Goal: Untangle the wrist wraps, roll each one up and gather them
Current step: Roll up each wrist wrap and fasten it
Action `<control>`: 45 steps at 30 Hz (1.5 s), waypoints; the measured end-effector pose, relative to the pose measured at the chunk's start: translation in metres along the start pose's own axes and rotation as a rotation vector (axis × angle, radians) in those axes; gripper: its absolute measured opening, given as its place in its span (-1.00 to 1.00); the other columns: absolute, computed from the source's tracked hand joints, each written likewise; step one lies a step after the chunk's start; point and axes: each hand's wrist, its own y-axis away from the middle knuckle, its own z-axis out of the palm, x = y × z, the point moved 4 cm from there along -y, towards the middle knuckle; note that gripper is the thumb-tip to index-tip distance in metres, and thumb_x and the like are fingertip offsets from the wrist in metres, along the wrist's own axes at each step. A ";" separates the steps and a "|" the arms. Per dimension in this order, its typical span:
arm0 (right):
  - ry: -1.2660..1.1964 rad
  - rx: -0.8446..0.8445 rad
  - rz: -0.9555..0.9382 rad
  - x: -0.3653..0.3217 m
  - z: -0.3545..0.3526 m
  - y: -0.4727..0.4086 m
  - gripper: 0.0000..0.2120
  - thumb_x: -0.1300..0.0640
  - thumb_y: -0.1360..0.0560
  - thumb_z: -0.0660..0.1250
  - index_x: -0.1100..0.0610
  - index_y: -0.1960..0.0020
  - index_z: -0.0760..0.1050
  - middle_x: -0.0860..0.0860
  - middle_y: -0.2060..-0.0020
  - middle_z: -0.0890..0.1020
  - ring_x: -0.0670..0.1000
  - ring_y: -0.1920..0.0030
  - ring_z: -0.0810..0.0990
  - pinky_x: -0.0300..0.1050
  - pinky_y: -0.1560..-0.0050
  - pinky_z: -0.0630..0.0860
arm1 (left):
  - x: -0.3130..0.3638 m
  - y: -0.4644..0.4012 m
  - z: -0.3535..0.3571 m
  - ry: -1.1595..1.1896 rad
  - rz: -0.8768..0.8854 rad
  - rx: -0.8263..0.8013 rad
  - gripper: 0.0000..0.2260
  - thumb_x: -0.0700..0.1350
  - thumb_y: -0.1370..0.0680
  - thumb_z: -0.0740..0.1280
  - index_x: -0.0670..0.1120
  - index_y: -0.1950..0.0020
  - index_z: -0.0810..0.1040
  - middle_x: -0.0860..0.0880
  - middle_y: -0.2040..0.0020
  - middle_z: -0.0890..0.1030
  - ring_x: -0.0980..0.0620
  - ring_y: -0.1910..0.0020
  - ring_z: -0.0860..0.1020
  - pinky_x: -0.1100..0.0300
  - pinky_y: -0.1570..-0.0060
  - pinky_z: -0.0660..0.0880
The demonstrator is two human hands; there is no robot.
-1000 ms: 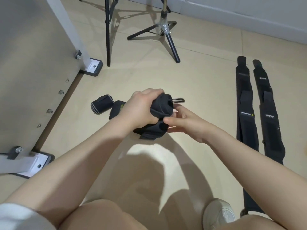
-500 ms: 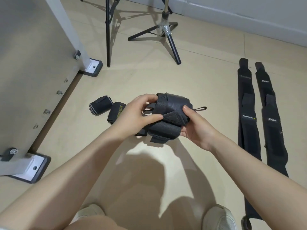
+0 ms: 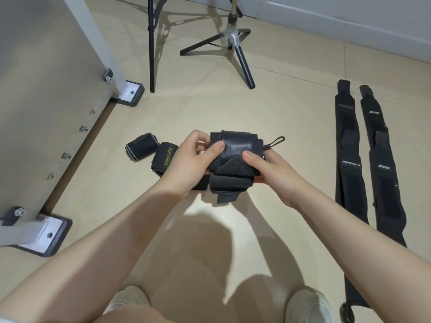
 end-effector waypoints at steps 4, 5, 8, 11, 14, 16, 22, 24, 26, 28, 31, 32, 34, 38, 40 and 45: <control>-0.109 -0.077 0.064 0.008 0.000 0.000 -0.55 -0.01 -0.47 0.31 0.16 -0.30 0.41 0.08 -0.09 0.64 0.06 -0.05 0.65 -0.04 0.03 0.60 | -0.012 0.002 0.002 0.152 -0.211 -0.042 -0.63 0.00 -0.52 0.35 -0.01 -0.28 0.35 -0.01 0.00 0.60 0.06 0.04 0.60 0.13 0.11 0.51; -0.164 -0.103 0.087 0.010 0.001 0.001 -0.52 0.00 -0.45 0.30 0.17 -0.31 0.40 0.07 -0.09 0.64 0.05 -0.06 0.64 -0.02 0.01 0.60 | -0.011 0.003 0.004 0.189 -0.250 -0.084 -0.61 0.00 -0.53 0.35 -0.03 -0.31 0.37 -0.02 -0.05 0.63 0.03 -0.02 0.62 0.06 0.03 0.54; -0.272 -0.156 0.127 0.013 0.001 0.003 -0.58 0.10 -0.47 0.32 0.20 -0.30 0.42 0.04 -0.02 0.67 0.02 -0.02 0.66 -0.11 0.11 0.60 | -0.013 0.007 0.013 0.309 -0.408 -0.260 -0.68 0.01 -0.56 0.28 -0.05 -0.29 0.46 -0.07 -0.11 0.65 -0.12 -0.03 0.64 -0.10 -0.08 0.55; -0.225 -0.161 0.143 0.015 -0.004 0.006 -0.62 0.15 -0.44 0.39 0.18 -0.23 0.45 0.07 0.02 0.67 0.03 0.03 0.67 -0.09 0.14 0.61 | -0.016 0.010 0.016 0.389 -0.474 -0.330 -0.71 -0.01 -0.56 0.27 -0.03 -0.27 0.46 -0.09 -0.11 0.65 -0.17 -0.01 0.64 -0.09 0.01 0.59; -0.069 -0.150 0.113 0.013 -0.008 0.005 -0.57 0.20 -0.45 0.41 0.04 -0.29 0.41 0.08 -0.07 0.64 0.04 -0.04 0.64 0.02 -0.01 0.58 | -0.017 0.009 0.017 0.443 -0.481 -0.319 -0.76 -0.02 -0.56 0.28 -0.03 -0.20 0.49 -0.07 -0.06 0.67 -0.09 0.06 0.67 0.06 0.22 0.62; -0.001 -0.135 0.076 0.010 -0.006 0.004 -0.55 0.26 -0.43 0.43 -0.02 -0.25 0.44 0.10 -0.07 0.62 -0.01 0.04 0.64 0.01 0.02 0.60 | -0.020 0.006 0.015 0.459 -0.517 -0.268 -0.84 -0.07 -0.56 0.30 0.00 -0.12 0.49 -0.01 0.07 0.67 -0.03 0.17 0.67 0.14 0.31 0.61; -0.407 -0.136 0.205 0.018 -0.003 0.002 -0.26 -0.01 -0.29 0.54 -0.10 -0.38 0.29 0.00 -0.20 0.54 0.09 -0.03 0.65 -0.01 0.11 0.61 | -0.018 0.002 0.013 0.373 -0.330 -0.157 -0.68 -0.28 -0.50 0.35 -0.02 -0.20 0.49 -0.08 -0.06 0.61 -0.06 0.03 0.62 -0.07 0.04 0.59; -0.405 -0.112 0.210 0.017 -0.003 0.003 -0.21 -0.06 -0.29 0.53 -0.03 -0.42 0.26 0.03 -0.24 0.52 0.12 -0.09 0.63 0.02 0.01 0.61 | -0.018 0.003 0.016 0.331 -0.259 -0.135 -0.70 -0.32 -0.47 0.37 0.04 -0.08 0.53 -0.02 0.02 0.59 0.00 0.11 0.63 0.01 0.15 0.60; -0.331 -0.051 0.215 0.017 0.000 0.002 -0.26 0.09 -0.37 0.49 -0.01 -0.44 0.20 0.00 -0.19 0.55 0.02 -0.03 0.65 -0.13 0.08 0.60 | -0.018 0.004 0.018 0.288 -0.209 -0.136 -0.71 -0.33 -0.47 0.37 0.07 0.02 0.54 0.02 0.09 0.57 0.05 0.20 0.62 0.13 0.27 0.57; -0.312 0.000 0.237 0.020 0.003 0.002 -0.27 0.21 -0.35 0.49 0.01 -0.41 0.21 0.01 -0.16 0.55 0.03 0.03 0.65 -0.18 0.19 0.58 | -0.019 0.005 0.016 0.253 -0.181 -0.111 -0.70 -0.34 -0.47 0.37 0.08 0.05 0.54 0.04 0.10 0.55 0.08 0.23 0.62 0.17 0.29 0.58; -0.377 0.018 0.289 0.019 0.008 0.001 -0.67 0.26 -0.47 0.38 0.12 -0.20 0.41 0.07 0.02 0.62 0.07 0.14 0.66 -0.13 0.12 0.60 | -0.023 0.004 0.012 0.200 -0.135 -0.088 -0.65 -0.35 -0.44 0.40 0.13 0.03 0.56 -0.03 -0.04 0.54 0.03 0.10 0.62 0.14 0.21 0.61; -0.388 0.020 0.310 0.020 0.009 0.001 -0.71 0.29 -0.49 0.35 0.14 -0.18 0.42 0.09 0.06 0.62 0.07 0.17 0.65 -0.15 0.12 0.61 | -0.023 0.005 0.012 0.167 -0.107 -0.101 -0.62 -0.36 -0.42 0.41 0.15 0.04 0.57 -0.05 -0.11 0.52 -0.02 0.02 0.61 0.13 0.19 0.61; -0.396 0.039 0.340 0.023 0.009 0.001 -0.65 0.34 -0.48 0.34 0.16 -0.23 0.39 0.14 0.05 0.61 0.12 0.16 0.64 -0.14 0.02 0.59 | -0.021 0.006 0.014 0.097 -0.051 -0.136 -0.61 -0.37 -0.40 0.43 0.15 0.06 0.59 -0.03 -0.19 0.47 -0.06 -0.08 0.56 0.12 0.17 0.61; -0.385 0.041 0.292 0.021 0.008 0.002 -0.54 0.38 -0.45 0.36 0.19 -0.30 0.36 0.17 -0.12 0.58 0.11 0.01 0.64 -0.09 -0.02 0.61 | -0.019 0.007 0.016 0.204 -0.144 -0.119 -0.81 -0.20 -0.47 0.42 0.09 0.03 0.59 -0.01 -0.09 0.53 0.00 0.01 0.60 0.13 0.14 0.61; -0.308 0.049 0.213 0.013 0.008 0.003 -0.48 0.38 -0.44 0.37 0.16 -0.34 0.32 0.14 -0.22 0.53 0.09 -0.05 0.63 -0.10 0.03 0.62 | -0.021 0.004 0.015 0.259 -0.204 -0.064 -0.81 -0.19 -0.49 0.40 0.07 -0.02 0.55 -0.02 -0.05 0.54 0.02 0.04 0.63 0.14 0.14 0.61; -0.050 0.121 -0.092 -0.007 0.011 0.007 -0.56 0.33 -0.54 0.27 -0.09 -0.25 0.27 -0.01 -0.18 0.41 0.09 0.02 0.61 -0.06 0.01 0.61 | -0.026 -0.005 0.004 0.357 -0.274 0.075 -0.71 -0.25 -0.51 0.35 0.06 -0.13 0.45 -0.05 0.00 0.55 0.07 0.15 0.64 0.14 0.20 0.60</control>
